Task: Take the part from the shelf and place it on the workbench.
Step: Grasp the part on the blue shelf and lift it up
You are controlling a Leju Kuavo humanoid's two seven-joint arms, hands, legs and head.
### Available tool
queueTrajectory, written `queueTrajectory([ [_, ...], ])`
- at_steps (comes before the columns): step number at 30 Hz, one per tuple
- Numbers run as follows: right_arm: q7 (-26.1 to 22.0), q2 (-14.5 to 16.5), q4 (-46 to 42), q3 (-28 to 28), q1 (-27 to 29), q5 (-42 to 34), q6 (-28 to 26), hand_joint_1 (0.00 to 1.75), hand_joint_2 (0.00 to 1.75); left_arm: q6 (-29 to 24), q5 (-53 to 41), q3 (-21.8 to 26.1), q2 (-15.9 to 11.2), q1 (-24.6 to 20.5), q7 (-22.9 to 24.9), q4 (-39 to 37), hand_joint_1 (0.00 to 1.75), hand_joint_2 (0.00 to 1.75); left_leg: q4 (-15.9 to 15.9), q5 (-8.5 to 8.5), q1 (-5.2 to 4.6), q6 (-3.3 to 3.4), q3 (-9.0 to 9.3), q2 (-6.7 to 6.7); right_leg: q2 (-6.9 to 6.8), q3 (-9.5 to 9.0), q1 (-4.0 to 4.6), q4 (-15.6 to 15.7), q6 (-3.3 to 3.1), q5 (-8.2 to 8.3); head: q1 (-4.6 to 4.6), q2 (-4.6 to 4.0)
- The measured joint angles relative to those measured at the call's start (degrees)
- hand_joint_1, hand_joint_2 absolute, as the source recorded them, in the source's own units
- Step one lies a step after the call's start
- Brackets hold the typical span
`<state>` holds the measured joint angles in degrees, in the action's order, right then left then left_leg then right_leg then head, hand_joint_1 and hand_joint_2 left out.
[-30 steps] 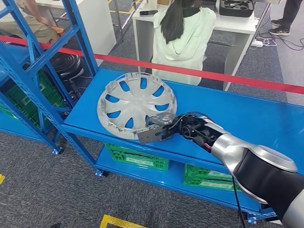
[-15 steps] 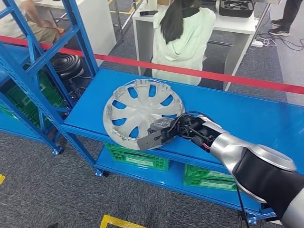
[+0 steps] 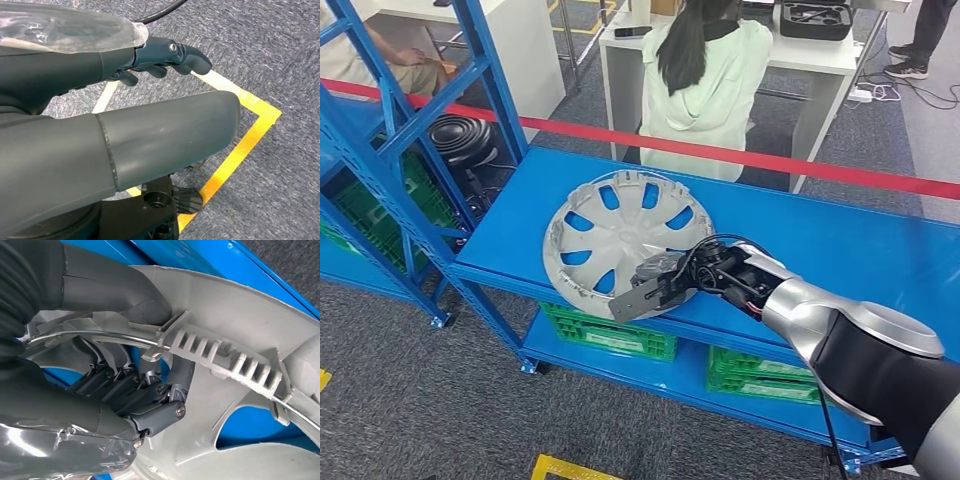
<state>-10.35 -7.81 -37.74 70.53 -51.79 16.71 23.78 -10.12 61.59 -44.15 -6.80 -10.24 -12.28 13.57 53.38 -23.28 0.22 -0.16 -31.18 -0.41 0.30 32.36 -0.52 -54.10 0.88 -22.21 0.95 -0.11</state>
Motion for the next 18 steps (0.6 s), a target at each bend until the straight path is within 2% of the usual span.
queueTrajectory([
  [11,-1.4,-0.6,0.1,-0.2,1.0,-9.0,-7.1,1.75,1.75,0.0,0.0,0.0,0.0,0.3,-0.3,0.0,0.00,0.00,0.0,0.00,0.00,-0.01,-0.04,0.03,0.00,0.03,0.00,0.0,-0.01,0.04,-0.01,0.00],
  [16,-6.4,-0.7,0.3,-4.5,2.1,-22.1,-10.1,1.75,1.75,0.0,-0.4,0.0,0.0,0.5,-0.3,0.0,0.00,0.00,0.0,0.01,0.00,-0.01,-0.14,0.01,0.00,0.11,0.00,0.0,-0.01,0.08,-0.04,0.00],
  [18,-7.2,-0.7,0.3,-6.7,2.1,-24.6,-10.2,1.75,1.75,0.0,-0.5,0.0,0.0,0.5,-0.3,0.0,0.00,0.00,0.0,0.01,0.01,-0.01,-0.14,0.02,0.00,0.11,0.01,0.0,-0.01,0.07,-0.05,0.00],
])
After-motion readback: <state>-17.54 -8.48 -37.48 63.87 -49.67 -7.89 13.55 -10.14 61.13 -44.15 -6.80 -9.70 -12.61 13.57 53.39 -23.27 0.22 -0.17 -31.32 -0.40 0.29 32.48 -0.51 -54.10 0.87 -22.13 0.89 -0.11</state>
